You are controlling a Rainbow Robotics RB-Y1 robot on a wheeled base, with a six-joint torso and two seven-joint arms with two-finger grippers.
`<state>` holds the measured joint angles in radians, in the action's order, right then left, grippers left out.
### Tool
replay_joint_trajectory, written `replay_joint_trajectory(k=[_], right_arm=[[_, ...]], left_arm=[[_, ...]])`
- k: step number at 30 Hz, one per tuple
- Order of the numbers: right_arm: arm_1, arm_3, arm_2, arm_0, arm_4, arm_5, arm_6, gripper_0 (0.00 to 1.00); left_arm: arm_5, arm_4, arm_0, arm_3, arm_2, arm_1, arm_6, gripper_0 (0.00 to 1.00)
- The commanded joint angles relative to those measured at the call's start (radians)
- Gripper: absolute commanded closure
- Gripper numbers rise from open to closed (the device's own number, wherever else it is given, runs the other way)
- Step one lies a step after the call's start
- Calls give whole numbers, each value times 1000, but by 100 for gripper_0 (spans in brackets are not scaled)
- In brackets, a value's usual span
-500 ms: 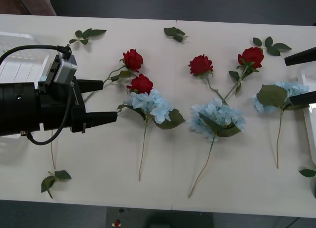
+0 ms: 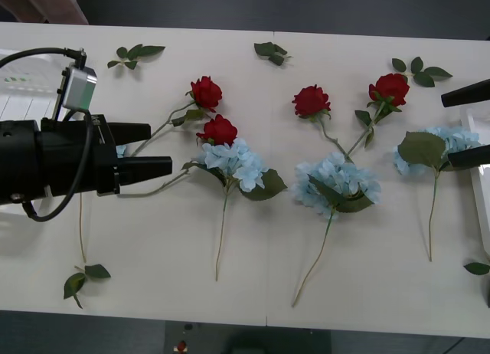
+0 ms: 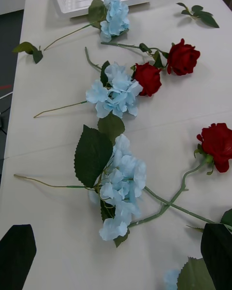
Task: Put the red flowers into the right box and the blue flowers into the left box
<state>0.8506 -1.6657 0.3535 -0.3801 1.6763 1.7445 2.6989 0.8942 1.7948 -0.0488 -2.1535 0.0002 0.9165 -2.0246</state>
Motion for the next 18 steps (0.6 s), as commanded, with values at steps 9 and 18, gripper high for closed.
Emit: replay_joint_trajectory(k=[9,18], right_arm=[[134,-5,5,63,-55,-36,-415,0],[159,-5,5,135,-225,-111,-778,0]], left_arm=[[-5,-147,115,-40,190,166,550,0],[2,-377,153,-29,201,211,906,0]])
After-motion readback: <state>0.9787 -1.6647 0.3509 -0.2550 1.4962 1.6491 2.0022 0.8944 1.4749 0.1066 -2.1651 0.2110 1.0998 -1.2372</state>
